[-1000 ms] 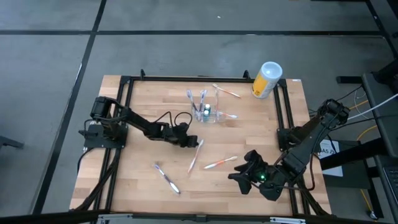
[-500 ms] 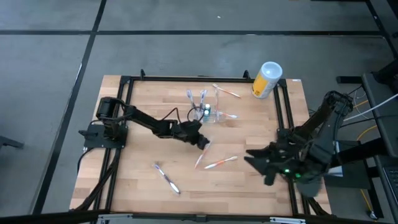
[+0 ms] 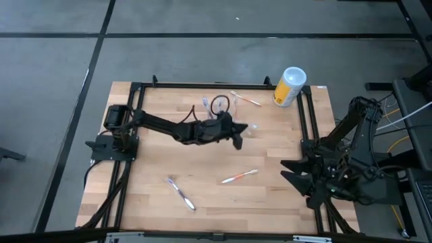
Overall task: Pick & Place toothbrushing station
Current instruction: Put the orange toothbrush into the right section of the transparent organizer
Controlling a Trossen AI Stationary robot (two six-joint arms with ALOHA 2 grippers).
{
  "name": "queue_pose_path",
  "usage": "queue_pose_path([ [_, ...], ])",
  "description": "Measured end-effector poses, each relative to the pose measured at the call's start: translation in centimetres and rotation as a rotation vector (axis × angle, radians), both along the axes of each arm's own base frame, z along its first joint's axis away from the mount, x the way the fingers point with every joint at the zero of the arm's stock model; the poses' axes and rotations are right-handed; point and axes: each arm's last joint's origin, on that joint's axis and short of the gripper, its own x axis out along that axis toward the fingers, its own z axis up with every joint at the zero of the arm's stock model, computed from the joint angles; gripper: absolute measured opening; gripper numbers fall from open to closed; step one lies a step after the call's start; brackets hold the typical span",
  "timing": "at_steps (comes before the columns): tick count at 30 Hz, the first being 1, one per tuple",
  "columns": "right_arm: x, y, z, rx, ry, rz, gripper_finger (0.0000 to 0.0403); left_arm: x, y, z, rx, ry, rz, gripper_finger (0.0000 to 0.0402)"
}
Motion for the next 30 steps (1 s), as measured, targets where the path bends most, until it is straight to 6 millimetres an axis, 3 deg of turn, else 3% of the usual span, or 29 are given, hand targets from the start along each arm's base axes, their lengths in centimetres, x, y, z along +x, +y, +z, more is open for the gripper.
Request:
queue_pose_path([
  [17, 0.0, 0.0, 0.0, 0.006, -0.002, 0.001, 0.0235, 0.7, 4.9, 3.6, 0.021, -0.098, 0.121, 0.0002],
  [30, -0.4, 0.3, 0.0, -0.011, 0.003, 0.013, 0.0235, 0.5, 5.2, 0.9, -0.009, 0.134, 0.143, 0.0002],
])
